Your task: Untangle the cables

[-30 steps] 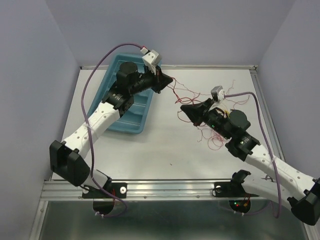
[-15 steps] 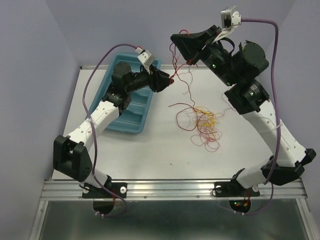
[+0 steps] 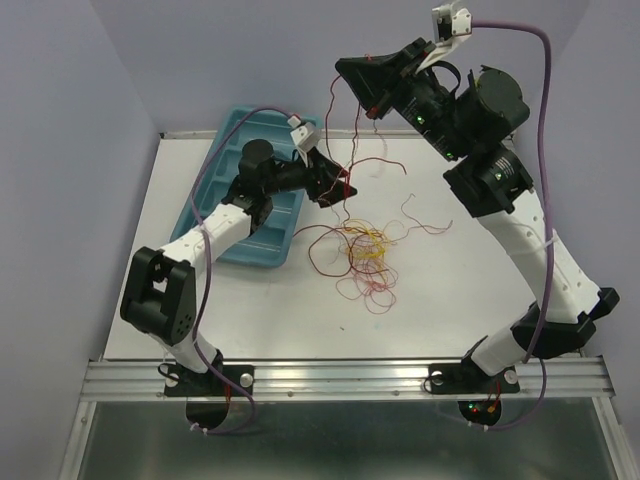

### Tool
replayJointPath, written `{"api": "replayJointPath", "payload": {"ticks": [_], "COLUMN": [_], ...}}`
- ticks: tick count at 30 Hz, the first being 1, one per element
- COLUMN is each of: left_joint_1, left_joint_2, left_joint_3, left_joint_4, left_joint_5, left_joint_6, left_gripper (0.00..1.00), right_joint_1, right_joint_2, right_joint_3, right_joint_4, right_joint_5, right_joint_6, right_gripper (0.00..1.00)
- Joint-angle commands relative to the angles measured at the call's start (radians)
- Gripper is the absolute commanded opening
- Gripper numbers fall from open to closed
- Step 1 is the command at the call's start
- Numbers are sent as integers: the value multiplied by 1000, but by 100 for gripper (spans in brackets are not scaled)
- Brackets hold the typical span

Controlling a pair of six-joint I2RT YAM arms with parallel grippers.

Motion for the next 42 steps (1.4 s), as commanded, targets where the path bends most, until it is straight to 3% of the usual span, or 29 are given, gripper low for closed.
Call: {"api": "replayJointPath", "payload": {"ticks": [1, 5, 13, 19, 25, 28, 31, 32, 35, 39, 42], "left_joint_1": [25, 65, 79, 89, 96, 96, 99, 99, 112, 125, 125], "left_joint_2": [-114, -150, -97, -169, -202, -231, -260, -266, -242, -240, -260], "left_joint_3": [-43, -37, -9, -55, -28, -35, -43, -35, 46, 43, 23], "left_joint_4": [28, -52, -51, 29, -32, -35, -66, -90, -224, -226, -152], "left_joint_5": [-173, -307, -239, -168, -193, -197, -260, -376, -479, -440, -291], "left_joint_6": [6, -8, -23, -29, -5, 17, 23, 15, 5, -17, -6], "left_gripper": [83, 86, 86, 89, 91, 98, 99, 99, 99, 99, 99], "right_joint_1": [8, 8, 8, 8, 8, 8, 8, 6, 8, 8, 8], "right_joint_2": [-48, -76, -103, -143, -160, -160, -175, -178, -200, -223, -231], "right_joint_3": [35, 8, 57, 0, -26, -26, -54, -61, -103, -155, -190], "right_joint_4": [106, 115, 129, 132, 173, 175, 181, 185, 208, 236, 234], "right_joint_5": [45, 93, 178, 228, 251, 245, 272, 290, 369, 376, 372], "right_joint_6": [-24, -33, -53, -87, -133, -132, -135, -138, -153, -165, -165], "right_gripper": [1, 0, 1, 1, 1, 1, 1, 1, 0, 1, 0]}}
